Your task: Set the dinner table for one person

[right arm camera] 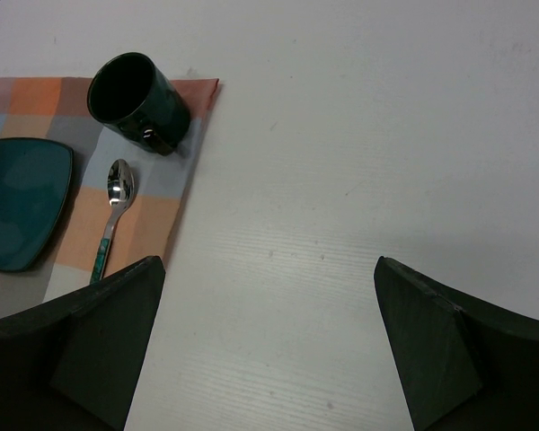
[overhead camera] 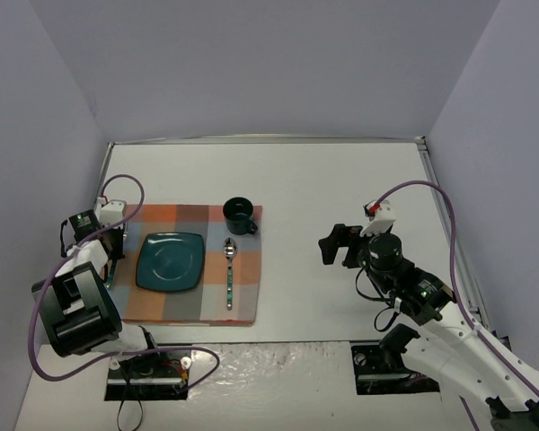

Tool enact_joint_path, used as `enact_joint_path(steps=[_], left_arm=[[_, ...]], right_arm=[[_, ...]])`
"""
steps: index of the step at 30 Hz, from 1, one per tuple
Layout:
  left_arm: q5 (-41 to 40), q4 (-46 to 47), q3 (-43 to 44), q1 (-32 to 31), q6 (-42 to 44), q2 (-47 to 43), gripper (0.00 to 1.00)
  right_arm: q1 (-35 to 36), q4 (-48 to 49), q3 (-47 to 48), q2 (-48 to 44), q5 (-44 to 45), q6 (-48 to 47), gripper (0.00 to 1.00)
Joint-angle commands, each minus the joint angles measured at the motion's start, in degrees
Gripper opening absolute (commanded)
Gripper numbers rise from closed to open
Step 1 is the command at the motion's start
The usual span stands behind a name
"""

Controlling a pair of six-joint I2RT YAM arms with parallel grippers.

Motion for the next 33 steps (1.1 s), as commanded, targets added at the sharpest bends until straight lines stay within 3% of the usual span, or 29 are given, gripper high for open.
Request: enact_joint_path(steps=[1, 28, 31, 33], left_arm=[[0.06, 2.91, -0.41, 1.0, 1.44, -0.99, 0.02], [-1.44, 1.16, -0.68, 1.65, 2.57, -1.2, 0.03], [-2.16, 1.19, -1.03, 1.72, 2.57, -0.92, 0.05], [-2.43, 1.26, -1.28, 1.66, 2.51, -0.92, 0.11]], right_arm=[[-0.26, 3.55, -0.5, -0.28, 0.65, -0.95, 1.0], [-0.18, 3.75, -0.86, 0.59, 0.64, -1.31, 1.0], [-0.22, 3.82, -0.86, 0.59, 0.47, -1.31, 1.0], [-0.2, 3.88, -0.86, 0.65, 0.47, -1.31, 1.0]])
